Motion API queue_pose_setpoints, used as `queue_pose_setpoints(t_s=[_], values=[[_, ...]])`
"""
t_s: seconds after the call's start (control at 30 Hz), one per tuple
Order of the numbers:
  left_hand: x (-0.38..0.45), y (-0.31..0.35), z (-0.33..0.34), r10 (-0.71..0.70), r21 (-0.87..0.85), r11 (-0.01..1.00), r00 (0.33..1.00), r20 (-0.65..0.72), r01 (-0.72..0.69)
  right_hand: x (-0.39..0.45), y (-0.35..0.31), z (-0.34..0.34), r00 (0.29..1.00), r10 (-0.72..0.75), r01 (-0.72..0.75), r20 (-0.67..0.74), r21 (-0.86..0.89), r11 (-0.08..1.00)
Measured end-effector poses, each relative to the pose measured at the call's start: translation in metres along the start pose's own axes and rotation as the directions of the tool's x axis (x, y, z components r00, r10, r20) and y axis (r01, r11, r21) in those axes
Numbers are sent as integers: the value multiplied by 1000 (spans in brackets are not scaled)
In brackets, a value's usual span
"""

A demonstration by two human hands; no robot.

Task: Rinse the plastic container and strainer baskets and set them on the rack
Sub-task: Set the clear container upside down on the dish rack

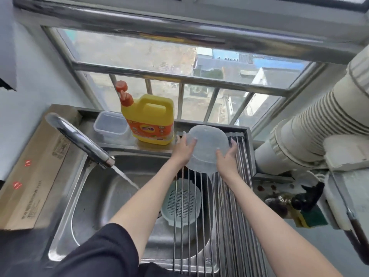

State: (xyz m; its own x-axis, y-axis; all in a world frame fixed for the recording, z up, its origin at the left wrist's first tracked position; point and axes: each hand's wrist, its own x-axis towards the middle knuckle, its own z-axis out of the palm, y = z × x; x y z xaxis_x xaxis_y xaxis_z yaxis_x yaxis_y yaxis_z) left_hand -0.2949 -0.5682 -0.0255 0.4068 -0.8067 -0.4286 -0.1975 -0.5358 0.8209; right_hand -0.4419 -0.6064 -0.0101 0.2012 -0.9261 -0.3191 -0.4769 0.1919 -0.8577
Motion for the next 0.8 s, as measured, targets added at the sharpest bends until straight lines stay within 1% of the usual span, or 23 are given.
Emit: queue_pose_setpoints(t_s=[0.1, 0.17, 0.2, 0.33, 0.37, 0.43, 0.5, 0.57, 0.63, 0.67, 0.7, 0.73, 0.77, 0.8], values=[[8, -8, 4, -45, -88, 995, 997, 64, 51, 5, 8, 7, 997, -55, 52, -51, -65, 997], [15, -13, 4, -74, -190, 977, 992, 104, 92, 9, 12, 10, 992, -111, 106, -54, -98, 990], [19, -15, 4, -80, -196, 975, 990, 112, 101, 10, 11, 11, 992, -113, 107, -49, -107, 988], [28, -15, 1, -64, 1, 998, 994, 91, 65, 21, 12, 12, 993, -107, 98, -53, -136, 986], [28, -14, -1, -58, 18, 998, 994, 95, 56, 23, 13, 12, 994, -95, 85, -63, -144, 986], [24, -12, -3, -28, -1, 1000, 995, 92, 28, 24, 13, 13, 996, -50, 39, -72, -152, 988], [7, -12, -5, 9, -37, 999, 1000, 27, -8, 20, 10, 14, 997, -18, 6, -80, -148, 989], [-21, -21, -7, 70, -16, 997, 991, -117, -73, 11, 6, 17, 991, -38, 23, -125, -121, 992], [-55, -43, -9, 197, 107, 979, 944, -263, -174, -5, 4, 17, 974, -100, 81, -203, -98, 992], [-73, -58, -11, 253, 162, 964, 920, -298, -212, -15, 3, 17, 959, -147, 127, -241, -98, 987], [-90, -74, -13, 277, 193, 955, 908, -314, -225, -27, 4, 17, 943, -197, 176, -269, -99, 979], [-104, -92, -15, 265, 210, 956, 910, -320, -205, -40, 6, 18, 928, -237, 218, -287, -100, 971], [-116, -110, -17, 216, 212, 965, 922, -322, -153, -52, 12, 20, 917, -269, 250, -295, -102, 963], [-124, -128, -19, 130, 217, 974, 943, -307, -64, -64, 17, 22, 910, -290, 270, -295, -106, 957]])
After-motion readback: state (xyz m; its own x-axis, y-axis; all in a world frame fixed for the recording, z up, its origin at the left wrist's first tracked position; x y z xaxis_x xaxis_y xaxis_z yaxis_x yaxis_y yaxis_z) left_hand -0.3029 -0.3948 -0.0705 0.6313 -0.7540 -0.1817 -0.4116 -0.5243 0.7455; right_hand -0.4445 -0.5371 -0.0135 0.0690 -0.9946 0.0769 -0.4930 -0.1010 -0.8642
